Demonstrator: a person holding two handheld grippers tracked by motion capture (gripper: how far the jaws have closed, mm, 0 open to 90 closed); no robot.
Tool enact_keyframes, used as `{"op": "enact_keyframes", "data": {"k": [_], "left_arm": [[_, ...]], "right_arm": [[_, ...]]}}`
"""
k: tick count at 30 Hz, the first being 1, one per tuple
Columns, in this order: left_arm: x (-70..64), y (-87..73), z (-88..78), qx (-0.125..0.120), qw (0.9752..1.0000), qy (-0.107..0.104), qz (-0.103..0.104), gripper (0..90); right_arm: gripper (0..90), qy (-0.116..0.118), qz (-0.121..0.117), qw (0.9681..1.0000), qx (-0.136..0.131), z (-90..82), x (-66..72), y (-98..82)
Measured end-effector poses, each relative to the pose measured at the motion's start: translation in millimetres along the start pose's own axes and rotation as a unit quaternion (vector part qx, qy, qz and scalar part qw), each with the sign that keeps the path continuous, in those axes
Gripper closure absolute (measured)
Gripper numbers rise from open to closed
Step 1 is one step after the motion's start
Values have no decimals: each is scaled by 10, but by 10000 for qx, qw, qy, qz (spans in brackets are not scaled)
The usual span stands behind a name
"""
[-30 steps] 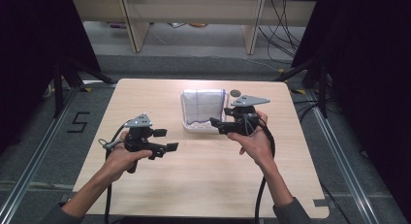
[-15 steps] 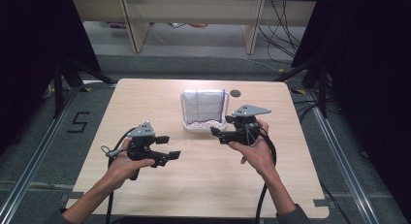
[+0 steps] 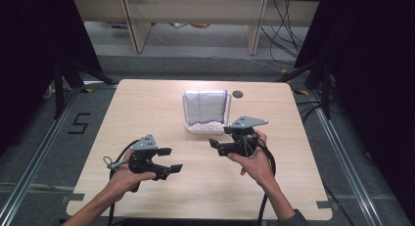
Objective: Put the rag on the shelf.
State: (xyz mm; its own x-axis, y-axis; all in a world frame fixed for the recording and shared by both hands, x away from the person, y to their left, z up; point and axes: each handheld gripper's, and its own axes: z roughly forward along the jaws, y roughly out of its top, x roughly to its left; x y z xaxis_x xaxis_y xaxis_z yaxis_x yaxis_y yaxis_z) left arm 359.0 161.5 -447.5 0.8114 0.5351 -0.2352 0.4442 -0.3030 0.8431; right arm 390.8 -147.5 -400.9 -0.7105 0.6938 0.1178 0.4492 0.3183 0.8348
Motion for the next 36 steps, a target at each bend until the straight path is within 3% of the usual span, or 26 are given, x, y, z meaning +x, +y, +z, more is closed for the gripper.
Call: {"op": "enact_keyframes", "data": {"k": [18, 23, 34, 36], "left_arm": [[-89, -304, -87, 168, 9996, 176, 128, 216], [-133, -378, -71, 160, 9997, 107, 168, 215], [-222, -574, -139, 267, 9992, 242, 174, 215], [-230, -609, -142, 280, 9993, 189, 187, 215]], "right_arm": [[295, 90, -71, 9996, 259, 187, 167, -362], [295, 85, -109, 9991, 392, 165, 228, -491], [294, 96, 18, 9989, 457, 32, 321, -683], [293, 64, -97, 9990, 427, 4, 328, -718]]}}
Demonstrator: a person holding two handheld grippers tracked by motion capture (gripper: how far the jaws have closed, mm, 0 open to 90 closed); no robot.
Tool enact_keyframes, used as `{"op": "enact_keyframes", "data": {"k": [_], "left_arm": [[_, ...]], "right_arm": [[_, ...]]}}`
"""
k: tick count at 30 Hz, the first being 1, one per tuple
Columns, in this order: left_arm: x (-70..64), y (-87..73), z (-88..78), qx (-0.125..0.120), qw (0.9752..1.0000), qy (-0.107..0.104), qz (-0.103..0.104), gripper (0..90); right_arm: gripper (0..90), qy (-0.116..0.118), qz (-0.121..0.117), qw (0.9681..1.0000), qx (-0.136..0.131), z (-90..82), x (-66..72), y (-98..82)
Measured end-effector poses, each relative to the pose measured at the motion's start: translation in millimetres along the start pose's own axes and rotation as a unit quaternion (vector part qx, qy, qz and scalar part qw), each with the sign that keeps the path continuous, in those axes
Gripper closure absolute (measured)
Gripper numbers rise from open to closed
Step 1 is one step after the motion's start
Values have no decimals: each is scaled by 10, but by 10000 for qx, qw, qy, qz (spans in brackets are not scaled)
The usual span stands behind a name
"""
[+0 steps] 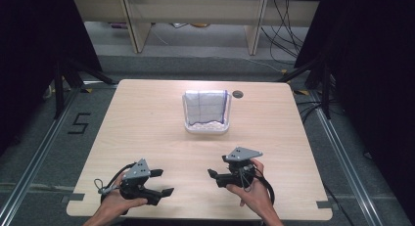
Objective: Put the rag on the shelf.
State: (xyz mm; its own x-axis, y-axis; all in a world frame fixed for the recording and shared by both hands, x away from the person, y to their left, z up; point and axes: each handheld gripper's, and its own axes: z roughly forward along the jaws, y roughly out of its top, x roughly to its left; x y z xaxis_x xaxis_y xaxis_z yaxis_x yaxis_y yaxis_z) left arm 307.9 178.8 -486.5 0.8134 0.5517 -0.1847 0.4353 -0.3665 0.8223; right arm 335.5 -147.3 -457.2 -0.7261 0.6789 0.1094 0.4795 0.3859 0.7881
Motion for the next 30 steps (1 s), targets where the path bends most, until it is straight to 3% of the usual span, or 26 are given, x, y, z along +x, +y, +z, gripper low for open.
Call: {"op": "enact_keyframes", "data": {"k": [4, 7, 9, 13, 14, 16, 17, 19, 21, 24, 28, 29, 30], "left_arm": [[-34, -65, 6, 129, 9997, 100, 206, 213], [-58, -117, 19, 222, 9996, 70, 146, 212], [-77, -140, 13, 329, 9990, 116, 275, 211], [-142, -165, 12, 279, 9990, 132, 338, 208], [-140, -166, 6, 320, 9984, 153, 435, 207], [-173, -186, 14, 265, 9991, 146, 302, 206], [-152, -186, 1, 401, 9980, 158, 473, 205], [-186, -215, 16, 331, 9988, 133, 338, 203], [-187, -224, 17, 415, 9981, 132, 443, 199], [-191, -223, 20, 492, 9978, 70, 435, 196], [-193, -236, 34, 380, 9986, 106, 354, 195], [-172, -228, 16, 507, 9976, 147, 449, 195], [-181, -235, 25, 399, 9985, 122, 364, 195]], "right_arm": [[273, 89, -41, 9999, 47, -31, 23, -107], [242, 95, 45, 9998, 191, -49, 38, -218], [217, 109, 38, 9995, 284, -50, 43, -287], [203, -14, 34, 9989, 458, -62, 61, -405], [204, 14, 33, 9989, 474, -68, 61, -419], [204, 23, 113, 9986, 513, -83, 74, -462], [204, 17, 73, 9988, 493, -79, 75, -480], [203, 1, 63, 9985, 550, -90, 89, -510], [201, -70, -9, 9984, 566, -100, 99, -540], [197, -64, 137, 9979, 633, -124, 132, -563], [194, -42, 65, 9981, 609, -125, 120, -573], [194, -52, 5, 9983, 575, -119, 108, -577], [193, -57, -1, 9984, 567, -119, 104, -577]]}}
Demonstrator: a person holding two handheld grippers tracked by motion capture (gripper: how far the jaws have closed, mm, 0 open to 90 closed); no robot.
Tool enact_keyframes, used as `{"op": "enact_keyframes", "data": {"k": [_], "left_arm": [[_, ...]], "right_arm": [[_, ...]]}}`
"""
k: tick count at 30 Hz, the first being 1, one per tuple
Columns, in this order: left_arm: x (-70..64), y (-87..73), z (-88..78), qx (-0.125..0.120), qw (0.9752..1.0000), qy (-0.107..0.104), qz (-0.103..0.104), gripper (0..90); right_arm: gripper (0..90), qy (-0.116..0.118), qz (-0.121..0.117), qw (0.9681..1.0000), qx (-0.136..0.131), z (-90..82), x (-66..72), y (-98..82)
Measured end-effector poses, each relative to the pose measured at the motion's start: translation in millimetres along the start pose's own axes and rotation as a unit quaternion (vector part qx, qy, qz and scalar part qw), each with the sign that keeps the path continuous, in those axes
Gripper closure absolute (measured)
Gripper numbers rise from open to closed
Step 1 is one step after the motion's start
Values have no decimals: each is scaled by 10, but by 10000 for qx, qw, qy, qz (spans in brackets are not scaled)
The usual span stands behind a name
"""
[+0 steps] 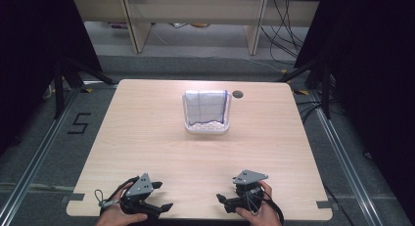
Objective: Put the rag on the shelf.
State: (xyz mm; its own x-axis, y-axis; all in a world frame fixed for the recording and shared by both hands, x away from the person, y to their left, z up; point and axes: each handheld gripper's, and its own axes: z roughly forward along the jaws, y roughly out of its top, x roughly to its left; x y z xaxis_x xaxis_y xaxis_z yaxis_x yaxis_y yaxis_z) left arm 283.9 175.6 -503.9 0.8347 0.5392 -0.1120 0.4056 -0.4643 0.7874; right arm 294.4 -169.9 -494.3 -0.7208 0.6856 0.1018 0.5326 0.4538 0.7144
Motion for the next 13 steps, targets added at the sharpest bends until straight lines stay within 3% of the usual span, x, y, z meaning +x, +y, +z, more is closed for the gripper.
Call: {"op": "enact_keyframes", "data": {"k": [2, 7, 9, 10, 12, 13], "left_arm": [[-5, -4, 1, 11, 10000, 32, -91, 194], [9, -3, 3, 100, 9999, -29, -66, 193], [7, -6, 14, -11, 10000, 20, -29, 193], [19, -3, 5, 54, 10000, 34, 3, 193], [27, -13, 15, -33, 10000, 30, -78, 193], [49, -7, -1, 86, 9999, 83, -7, 193]], "right_arm": [[192, -54, 0, 10000, 23, 0, -1, 1], [192, -57, -11, 10000, 21, 14, 0, -3], [192, -57, 28, 10000, 58, 4, 0, -1], [192, -85, 128, 9998, 103, -9, 13, 2], [192, -114, 58, 9999, 44, -6, -1, 2], [192, -72, 67, 9999, 33, -5, -4, 4]]}}
